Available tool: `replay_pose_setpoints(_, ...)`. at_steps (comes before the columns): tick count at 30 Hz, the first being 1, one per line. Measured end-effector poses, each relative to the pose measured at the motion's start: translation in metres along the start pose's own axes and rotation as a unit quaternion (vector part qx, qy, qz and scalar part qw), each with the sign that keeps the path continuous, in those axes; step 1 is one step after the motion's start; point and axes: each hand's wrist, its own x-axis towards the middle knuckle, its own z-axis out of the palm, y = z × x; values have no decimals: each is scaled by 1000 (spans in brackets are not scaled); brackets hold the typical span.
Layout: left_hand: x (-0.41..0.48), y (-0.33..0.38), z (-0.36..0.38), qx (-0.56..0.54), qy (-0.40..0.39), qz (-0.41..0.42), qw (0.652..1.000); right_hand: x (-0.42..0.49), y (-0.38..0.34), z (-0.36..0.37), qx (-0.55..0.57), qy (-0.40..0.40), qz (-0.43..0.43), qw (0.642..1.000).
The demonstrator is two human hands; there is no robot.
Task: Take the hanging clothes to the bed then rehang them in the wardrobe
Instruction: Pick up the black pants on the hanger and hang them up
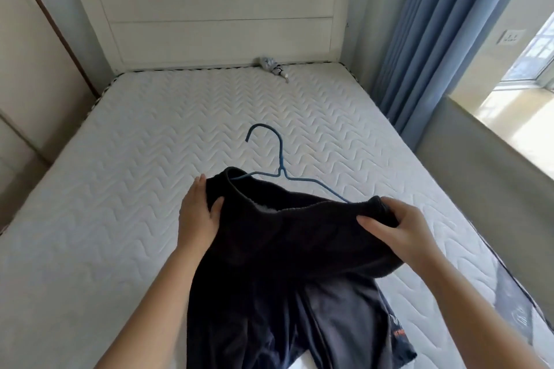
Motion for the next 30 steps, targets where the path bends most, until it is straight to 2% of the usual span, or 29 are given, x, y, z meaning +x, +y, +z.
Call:
replay_pose_setpoints(4,-21,24,-32,8,25,51,998,-36,-26,-32,-27,5,-46,999)
replay_pose_setpoints(11,-112,61,-106,18,80,31,996,-94,-60,-73,-108,-14,-105,988)
replay_pose_setpoints(17,-203,91,-186,33,171,11,985,-146,-93,-83,-103,-36,-174,979)
replay_pose_setpoints(22,-283,70,-269,67,220,-50,972,-179,-143,-43,-62,-92,-227,967)
replay_pose_setpoints(30,-432,-9,-374,104,304,-193,927,-249,-225,84,-84,-244,-313,914)
